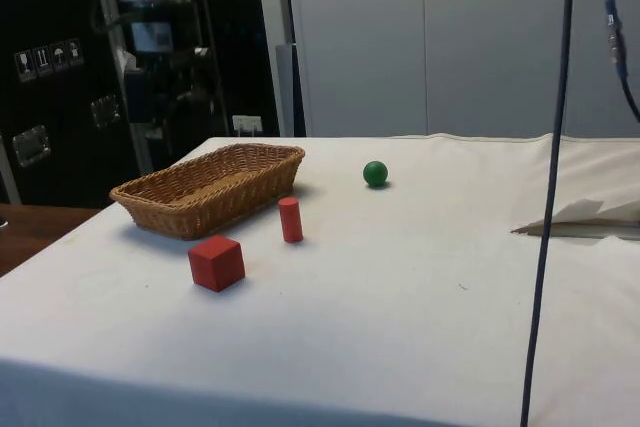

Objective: Pick up the object to the left of the cylinder and place it into the basket.

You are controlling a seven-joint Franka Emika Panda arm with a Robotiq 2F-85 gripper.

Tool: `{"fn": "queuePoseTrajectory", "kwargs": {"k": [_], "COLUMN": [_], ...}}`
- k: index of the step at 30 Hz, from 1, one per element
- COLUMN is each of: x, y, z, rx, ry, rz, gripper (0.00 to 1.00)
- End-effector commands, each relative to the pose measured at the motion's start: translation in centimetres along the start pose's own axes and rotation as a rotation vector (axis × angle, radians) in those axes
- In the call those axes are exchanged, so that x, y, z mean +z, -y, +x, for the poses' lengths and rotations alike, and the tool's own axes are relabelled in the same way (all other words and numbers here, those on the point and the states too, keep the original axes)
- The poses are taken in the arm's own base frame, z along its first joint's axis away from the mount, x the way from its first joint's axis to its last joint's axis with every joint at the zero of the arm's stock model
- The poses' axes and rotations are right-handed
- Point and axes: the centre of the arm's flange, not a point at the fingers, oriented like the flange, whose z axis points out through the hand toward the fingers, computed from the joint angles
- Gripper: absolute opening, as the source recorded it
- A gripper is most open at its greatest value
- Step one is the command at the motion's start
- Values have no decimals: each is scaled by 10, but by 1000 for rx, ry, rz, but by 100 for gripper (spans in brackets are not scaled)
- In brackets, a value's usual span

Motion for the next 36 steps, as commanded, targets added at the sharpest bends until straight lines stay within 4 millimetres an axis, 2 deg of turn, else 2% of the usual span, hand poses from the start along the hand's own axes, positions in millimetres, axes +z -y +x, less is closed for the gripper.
{"fn": "queuePoseTrajectory", "kwargs": {"k": [1,2,8,15,26,30,36], "x": [5,3,34,57,83,88,108], "y": [4,1,18,31,44,45,35], "z": [0,0,-2,-9,-22,-25,-25], "rx": [4,0,1,0,8,8,15], "ry": [-4,1,0,-7,-37,-35,-67], "rz": [8,0,3,-7,-25,-29,-46], "gripper": [100,100,100,100,100,100,100]}}
